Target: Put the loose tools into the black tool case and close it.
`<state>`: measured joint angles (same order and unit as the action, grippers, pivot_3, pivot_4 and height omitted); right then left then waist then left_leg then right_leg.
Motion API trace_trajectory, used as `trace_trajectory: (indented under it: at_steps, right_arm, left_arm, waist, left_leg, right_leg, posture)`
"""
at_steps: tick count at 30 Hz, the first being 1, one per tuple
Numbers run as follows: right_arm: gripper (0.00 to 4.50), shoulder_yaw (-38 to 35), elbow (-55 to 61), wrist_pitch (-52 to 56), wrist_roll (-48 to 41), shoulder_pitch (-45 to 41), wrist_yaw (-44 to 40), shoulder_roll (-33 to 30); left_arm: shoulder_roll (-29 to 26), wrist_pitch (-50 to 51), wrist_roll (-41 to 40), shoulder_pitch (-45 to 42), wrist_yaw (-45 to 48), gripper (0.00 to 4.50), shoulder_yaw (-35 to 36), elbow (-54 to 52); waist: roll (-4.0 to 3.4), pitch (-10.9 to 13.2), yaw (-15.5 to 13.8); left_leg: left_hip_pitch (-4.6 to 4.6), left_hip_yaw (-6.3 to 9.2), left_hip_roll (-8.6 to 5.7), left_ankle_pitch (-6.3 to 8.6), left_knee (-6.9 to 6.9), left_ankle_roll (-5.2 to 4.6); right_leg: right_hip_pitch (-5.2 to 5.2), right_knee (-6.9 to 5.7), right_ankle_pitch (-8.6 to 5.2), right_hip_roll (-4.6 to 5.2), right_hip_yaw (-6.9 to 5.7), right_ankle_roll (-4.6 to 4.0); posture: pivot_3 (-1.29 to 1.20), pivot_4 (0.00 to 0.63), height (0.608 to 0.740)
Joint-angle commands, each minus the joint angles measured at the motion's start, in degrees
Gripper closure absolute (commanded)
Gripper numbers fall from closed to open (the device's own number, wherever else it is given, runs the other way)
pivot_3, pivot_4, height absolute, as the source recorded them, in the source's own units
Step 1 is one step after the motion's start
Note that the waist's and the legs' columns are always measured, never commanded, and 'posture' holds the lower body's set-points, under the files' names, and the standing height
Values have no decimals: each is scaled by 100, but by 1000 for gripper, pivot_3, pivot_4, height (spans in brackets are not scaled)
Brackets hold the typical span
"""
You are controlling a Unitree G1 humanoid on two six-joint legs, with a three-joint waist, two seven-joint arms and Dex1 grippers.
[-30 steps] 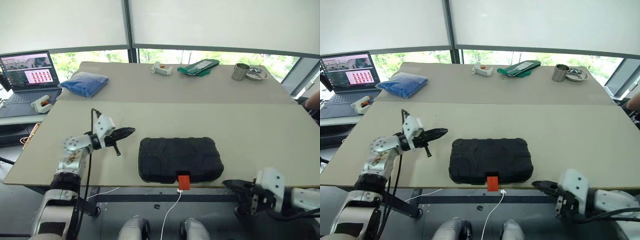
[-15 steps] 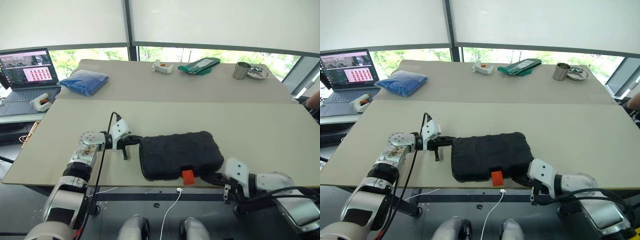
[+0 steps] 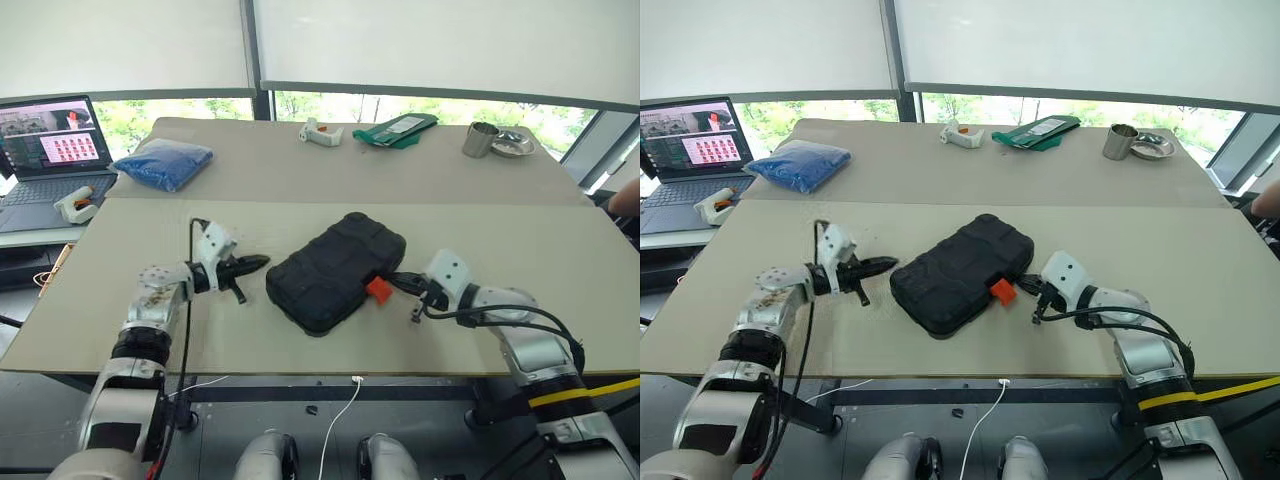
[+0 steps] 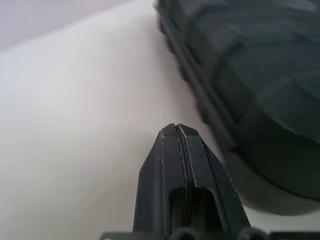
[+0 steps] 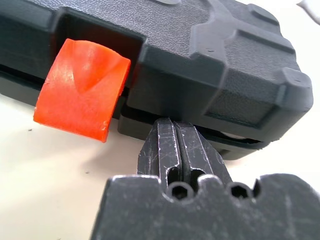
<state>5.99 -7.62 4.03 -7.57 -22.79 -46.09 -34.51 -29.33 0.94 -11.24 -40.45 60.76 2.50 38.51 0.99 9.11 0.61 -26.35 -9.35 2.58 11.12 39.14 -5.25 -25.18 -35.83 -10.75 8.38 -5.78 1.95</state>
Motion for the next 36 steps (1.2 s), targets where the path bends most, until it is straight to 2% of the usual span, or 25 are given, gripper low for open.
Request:
trace_trajectory:
  at_steps: [1,3,6,10,12,17,24,36]
  right_arm:
    - [4500,-452,304,-115,-220,322,-130,-245]
    - [4500,-584,439,-138,-284,568,-167,-311]
    - [4500,-737,629,-379,-319,902,-200,-333]
    - [4500,-905,1316,-38,-858,1285,-374,-281]
    - [4500,-924,1630,210,-1044,1358,-361,-262]
    - [4500,-784,1995,469,-1080,1302,-247,-173]
    - [4500,-146,1557,513,-348,982,-4,82]
    - [4500,98,1123,593,-123,773,212,530]
  left_arm:
    - [-8,495,-488,-306,632,4463,-103,-1065]
    - [107,854,-581,-349,797,4463,-313,-1513]
    - [384,930,-304,-414,715,4463,-757,-1720]
    - [945,928,326,-552,212,4463,-1396,-1278]
    - [1062,954,650,-533,111,4463,-1706,-1041]
    - [1158,1357,864,-261,161,4463,-2096,-1054]
    - [1197,1679,812,-81,80,4463,-2030,-1242]
    - [1159,1819,777,-60,67,4463,-1905,-1331]
  waist:
    - [0,0,-44]
    - [0,0,-86]
    - [0,0,-103]
    - [0,0,-103]
    - [0,0,-89]
    - [-20,-15,-67]
    - [-45,-39,-72]
    - [-49,-62,-39]
  left_leg:
    - [0,1,-1,6,0,9]
    - [0,-1,-5,8,1,13]
    - [2,-3,-8,5,2,16]
    - [4,-1,-7,2,2,2]
    - [6,2,-5,1,2,-1]
    - [37,6,3,12,1,14]
    - [108,9,1,55,-5,28]
    - [113,8,1,61,-5,28]
  right_leg:
    - [3,1,0,1,0,1]
    - [7,6,-4,5,0,6]
    - [12,8,-5,5,3,7]
    - [9,4,-8,0,3,13]
    - [10,2,-12,-2,4,21]
    - [31,3,-25,-2,2,36]
    - [83,20,-71,4,2,5]
    - [91,18,-77,4,2,6]
  posture:
    - [0,150,740]
    - [0,150,740]
    - [0,150,740]
    - [0,150,740]
    - [0,150,740]
    - [0,150,740]
    - [0,150,740]
    - [0,150,740]
